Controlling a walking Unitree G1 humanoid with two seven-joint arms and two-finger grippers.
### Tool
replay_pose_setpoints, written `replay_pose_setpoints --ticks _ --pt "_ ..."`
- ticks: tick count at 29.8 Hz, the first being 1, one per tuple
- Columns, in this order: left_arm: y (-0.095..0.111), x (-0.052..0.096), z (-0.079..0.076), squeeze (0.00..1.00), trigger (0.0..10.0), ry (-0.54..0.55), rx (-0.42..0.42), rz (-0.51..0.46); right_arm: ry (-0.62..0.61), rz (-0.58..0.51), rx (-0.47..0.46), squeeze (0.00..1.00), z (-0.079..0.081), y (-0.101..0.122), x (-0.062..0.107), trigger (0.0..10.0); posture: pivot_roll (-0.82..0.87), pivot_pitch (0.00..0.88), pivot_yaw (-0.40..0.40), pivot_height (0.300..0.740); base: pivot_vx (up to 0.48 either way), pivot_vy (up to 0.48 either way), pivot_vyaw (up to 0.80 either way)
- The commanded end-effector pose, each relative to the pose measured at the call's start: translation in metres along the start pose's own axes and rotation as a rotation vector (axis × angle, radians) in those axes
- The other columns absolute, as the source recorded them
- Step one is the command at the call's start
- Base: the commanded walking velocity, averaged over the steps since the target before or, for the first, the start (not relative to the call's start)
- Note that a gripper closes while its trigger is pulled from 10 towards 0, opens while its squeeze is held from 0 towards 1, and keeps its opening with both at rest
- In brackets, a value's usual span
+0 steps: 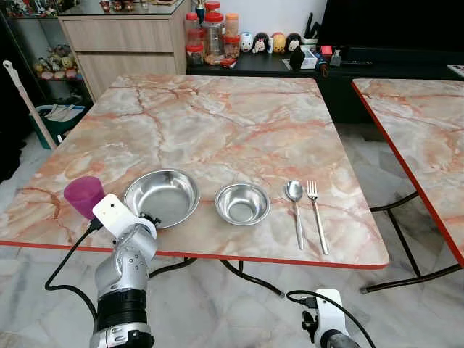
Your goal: Setting the table
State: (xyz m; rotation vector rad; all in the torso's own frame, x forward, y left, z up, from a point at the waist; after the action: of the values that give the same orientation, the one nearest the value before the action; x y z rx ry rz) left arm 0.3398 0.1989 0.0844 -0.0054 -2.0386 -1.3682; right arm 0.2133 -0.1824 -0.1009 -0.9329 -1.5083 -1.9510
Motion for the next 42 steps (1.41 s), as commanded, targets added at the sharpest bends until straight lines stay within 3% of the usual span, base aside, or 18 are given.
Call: replay_pose_setpoints --ticks 1,21,31,34,35,39,42 --pt "0.004 -0.001 -0.002 0.00 0.0 0.004 0.011 -0.006 -0.003 -0.009 -0.010 0.00 0.000 0.005 -0.001 10.0 -0.02 0.000 -0.001 0.732 0.000 0.000 0.00" --pt "0.006 0.000 0.001 0.00 0.0 0.026 0.020 -0.011 0.001 -0.007 -0.008 0.00 0.001 0.005 -0.001 10.0 -0.01 0.000 -0.002 0.732 0.000 0.000 0.00" --pt "0.009 0.003 0.005 0.00 0.0 0.048 0.111 -0.054 0.010 -0.006 -0.004 0.00 0.004 0.005 -0.001 10.0 -0.01 0.000 -0.005 0.732 0.000 0.000 0.00" --pt "0.016 0.004 0.002 0.00 0.0 0.025 0.143 -0.090 0.009 -0.005 -0.003 0.00 0.004 0.005 -0.001 10.0 -0.01 0.000 -0.009 0.732 0.000 0.000 0.00" --pt "0.027 0.007 -0.004 0.00 0.0 -0.015 0.176 -0.150 0.009 -0.004 -0.001 0.00 0.003 0.005 -0.001 10.0 -0.01 0.000 -0.011 0.732 0.000 0.000 0.00" --pt "0.030 0.008 -0.005 0.00 0.0 -0.026 0.185 -0.171 0.009 -0.004 0.000 0.00 0.003 0.005 -0.001 10.0 -0.01 0.000 -0.011 0.732 0.000 0.000 0.00" --pt "0.046 0.014 -0.013 0.00 0.0 -0.081 0.247 -0.263 0.009 -0.005 0.002 0.00 0.002 0.006 -0.001 10.0 -0.01 0.000 -0.018 0.732 0.000 0.000 0.00"
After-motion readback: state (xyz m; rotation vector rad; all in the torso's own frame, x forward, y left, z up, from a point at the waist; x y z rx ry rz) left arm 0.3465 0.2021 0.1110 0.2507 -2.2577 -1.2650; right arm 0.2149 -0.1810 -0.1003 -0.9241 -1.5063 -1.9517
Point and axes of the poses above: a point about 5 cm out from each wrist's last joint towards the gripper, its own x axis pointing back from the gripper into the wrist, its own y axis along the axis of the wrist's last joint, z = x × y, the point moved 3 cm from there along -x, pointing out of the wrist towards the gripper, and after that the axes turned 15 degrees about -x, right-handed, at the moved point
